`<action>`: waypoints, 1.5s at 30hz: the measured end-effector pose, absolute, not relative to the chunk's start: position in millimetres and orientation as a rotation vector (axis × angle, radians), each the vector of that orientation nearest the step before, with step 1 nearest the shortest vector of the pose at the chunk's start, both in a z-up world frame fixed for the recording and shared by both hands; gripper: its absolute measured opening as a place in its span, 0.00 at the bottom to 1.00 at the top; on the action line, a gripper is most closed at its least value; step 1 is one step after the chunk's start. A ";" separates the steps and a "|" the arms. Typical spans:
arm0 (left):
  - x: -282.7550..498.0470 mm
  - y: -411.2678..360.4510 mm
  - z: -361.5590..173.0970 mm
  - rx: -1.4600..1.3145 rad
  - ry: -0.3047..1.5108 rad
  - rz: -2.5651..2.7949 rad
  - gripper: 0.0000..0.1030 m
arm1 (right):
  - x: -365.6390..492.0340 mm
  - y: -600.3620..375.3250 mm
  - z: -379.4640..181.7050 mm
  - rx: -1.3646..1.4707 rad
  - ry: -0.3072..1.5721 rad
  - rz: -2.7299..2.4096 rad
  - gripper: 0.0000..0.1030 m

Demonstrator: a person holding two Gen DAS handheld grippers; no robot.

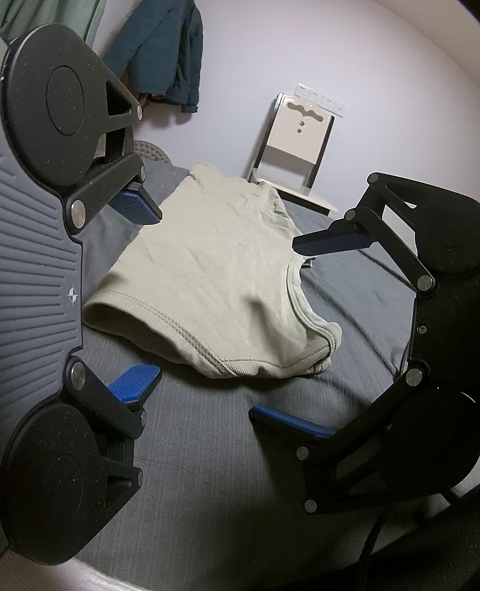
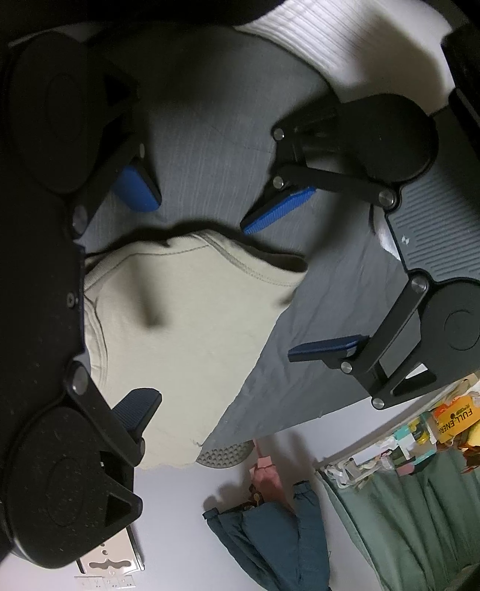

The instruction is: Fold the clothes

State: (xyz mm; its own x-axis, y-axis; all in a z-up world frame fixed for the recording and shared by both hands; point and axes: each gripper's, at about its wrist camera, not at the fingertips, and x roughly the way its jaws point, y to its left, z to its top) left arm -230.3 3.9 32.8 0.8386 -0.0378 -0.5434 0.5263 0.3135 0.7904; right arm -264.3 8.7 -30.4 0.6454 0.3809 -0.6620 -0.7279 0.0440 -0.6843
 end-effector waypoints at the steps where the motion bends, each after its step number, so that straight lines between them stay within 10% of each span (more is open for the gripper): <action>1: -230.1 4.0 32.9 1.204 0.474 -0.392 0.81 | -264.6 11.2 -31.0 -1.265 0.340 0.870 1.00; 45: -224.5 10.4 47.1 1.045 0.460 -0.420 0.82 | -277.2 18.7 -60.3 -1.491 0.116 0.713 0.89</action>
